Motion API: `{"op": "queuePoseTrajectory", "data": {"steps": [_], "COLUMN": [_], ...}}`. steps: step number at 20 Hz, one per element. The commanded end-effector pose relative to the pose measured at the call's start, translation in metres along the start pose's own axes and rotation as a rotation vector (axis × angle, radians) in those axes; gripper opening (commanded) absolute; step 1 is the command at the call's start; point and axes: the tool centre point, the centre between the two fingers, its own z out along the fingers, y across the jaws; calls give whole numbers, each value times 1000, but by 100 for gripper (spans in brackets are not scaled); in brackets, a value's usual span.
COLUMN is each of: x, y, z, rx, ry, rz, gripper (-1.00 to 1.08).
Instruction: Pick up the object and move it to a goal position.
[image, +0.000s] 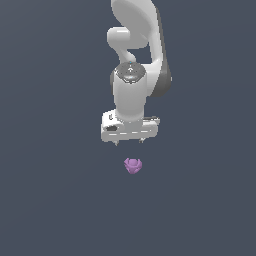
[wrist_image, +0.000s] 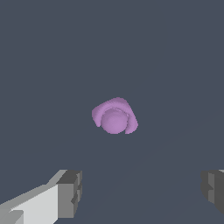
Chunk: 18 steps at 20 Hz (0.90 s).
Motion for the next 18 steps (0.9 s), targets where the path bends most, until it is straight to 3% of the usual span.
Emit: {"op": "queuePoseTrajectory", "data": {"steps": [1, 18], "x": [4, 36], "y": [-1, -14], "z": [8, 75], "rx": [-1, 13], "ry": [-4, -30], "rz": [-44, -407], "gripper": [100, 100]}}
